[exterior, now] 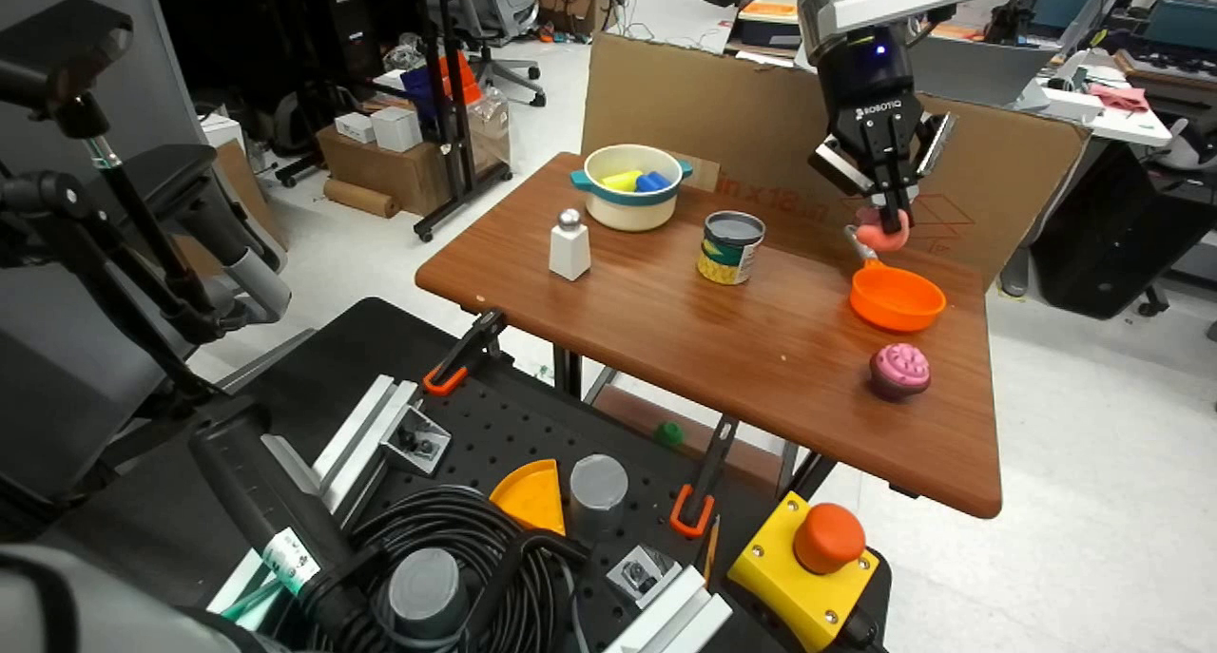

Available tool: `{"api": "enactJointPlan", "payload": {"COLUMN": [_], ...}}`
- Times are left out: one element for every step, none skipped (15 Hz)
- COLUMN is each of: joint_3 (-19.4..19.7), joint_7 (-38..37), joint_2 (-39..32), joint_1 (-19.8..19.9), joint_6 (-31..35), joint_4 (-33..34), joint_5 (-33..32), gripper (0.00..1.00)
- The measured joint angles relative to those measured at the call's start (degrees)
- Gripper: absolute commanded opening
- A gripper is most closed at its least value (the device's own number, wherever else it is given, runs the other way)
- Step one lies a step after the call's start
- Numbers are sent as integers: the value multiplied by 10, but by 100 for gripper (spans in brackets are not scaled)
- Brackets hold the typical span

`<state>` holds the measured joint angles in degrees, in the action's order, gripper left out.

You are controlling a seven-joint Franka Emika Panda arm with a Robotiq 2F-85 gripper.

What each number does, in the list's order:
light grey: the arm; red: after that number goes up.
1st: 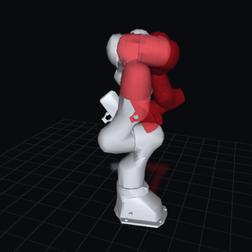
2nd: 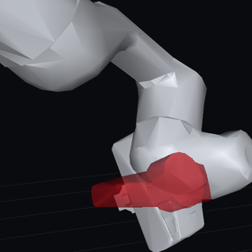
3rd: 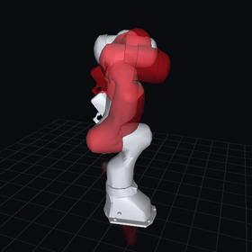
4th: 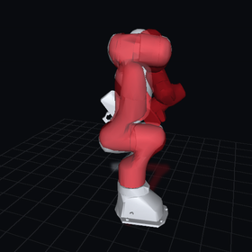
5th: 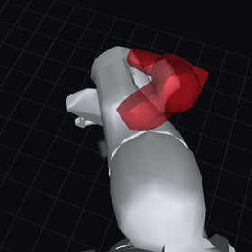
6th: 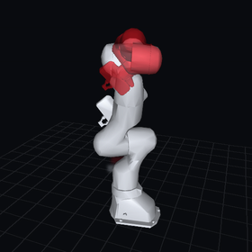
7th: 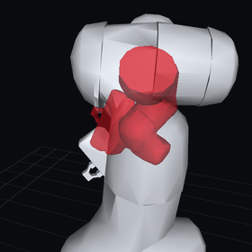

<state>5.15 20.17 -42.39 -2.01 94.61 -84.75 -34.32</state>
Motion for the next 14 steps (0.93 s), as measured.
{"api": "enactJointPlan", "payload": {"joint_3": [0,-1,-1,-3,-5,-7,-9,-10,-11,-11,-11,-10,-8,-7], "joint_7": [0,1,2,4,7,10,13,18,22,23,18,6,-8,-24], "joint_2": [0,1,1,3,5,6,8,8,9,10,12,13,13,14], "joint_1": [2,5,8,14,21,28,37,46,56,65,74,81,88,94], "joint_6": [4,13,26,42,57,70,82,90,93,94,93,91,88,86], "joint_4": [0,0,-2,-5,-8,-11,-13,-14,-14,-15,-14,-14,-12,-11], "joint_5": [0,0,0,0,2,7,15,27,44,63,83,101,117,133], "gripper": [2,2,2,2,2,2,2,2,2,2,2,2,2,2]}}
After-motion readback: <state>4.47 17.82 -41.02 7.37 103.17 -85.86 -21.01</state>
